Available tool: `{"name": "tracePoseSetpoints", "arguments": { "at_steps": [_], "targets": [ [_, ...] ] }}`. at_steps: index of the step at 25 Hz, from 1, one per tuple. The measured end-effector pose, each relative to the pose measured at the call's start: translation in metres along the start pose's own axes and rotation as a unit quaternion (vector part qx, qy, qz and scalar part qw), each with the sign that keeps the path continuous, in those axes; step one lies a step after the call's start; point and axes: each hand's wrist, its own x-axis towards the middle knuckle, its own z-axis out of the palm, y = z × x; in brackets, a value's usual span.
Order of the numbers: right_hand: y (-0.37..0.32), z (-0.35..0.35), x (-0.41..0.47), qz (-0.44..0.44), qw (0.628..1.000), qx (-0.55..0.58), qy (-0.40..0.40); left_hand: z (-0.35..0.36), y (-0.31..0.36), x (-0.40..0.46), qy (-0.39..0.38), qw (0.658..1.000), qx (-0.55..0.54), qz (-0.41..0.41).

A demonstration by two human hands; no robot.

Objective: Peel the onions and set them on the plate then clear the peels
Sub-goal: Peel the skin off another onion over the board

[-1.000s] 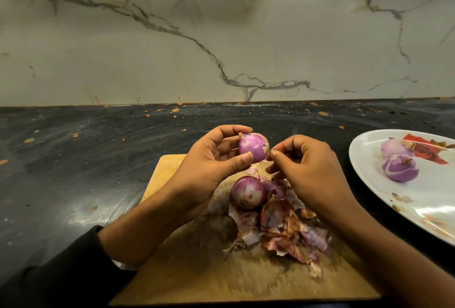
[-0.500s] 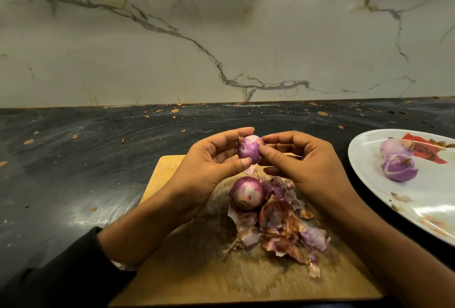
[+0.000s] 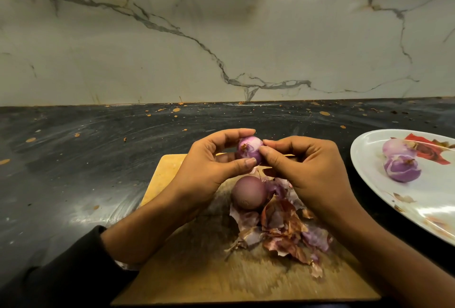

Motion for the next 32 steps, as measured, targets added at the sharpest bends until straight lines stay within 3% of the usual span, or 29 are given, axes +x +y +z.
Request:
{"name": "tracePoseSetpoints", "arguments": {
  "at_steps": [10,16,23,28,32],
  "targets": [
    [-0.0005,0.0027,-0.0050,-0.084,0.983,-0.149,0.060,0.0038,0.0013,-0.0006,-0.003,1.000,0.019,-0.001],
    [0.0035,0.0012,-0.0008,0.002,0.997,-0.027,0.068,0.0035,0.0038,0.0004,-0.039,0.996,-0.072,-0.046],
    [0.0010,0.0017,0.0014,0.062,0.996,0.031,0.055,0.0037,0.0059,0.0009,-0.010,0.990,-0.125,-0.058],
    [-0.0001,-0.0011,0.0018,0.103,0.992,0.047,0.052,0.0018,0.0044,0.0017,-0.021,0.995,-0.088,-0.045],
    [0.0003,-0.0011,0.0013,0.102,0.993,-0.019,0.059,0.0029,0.0034,0.0022,-0.007,0.993,-0.106,-0.049]
  ]
}}
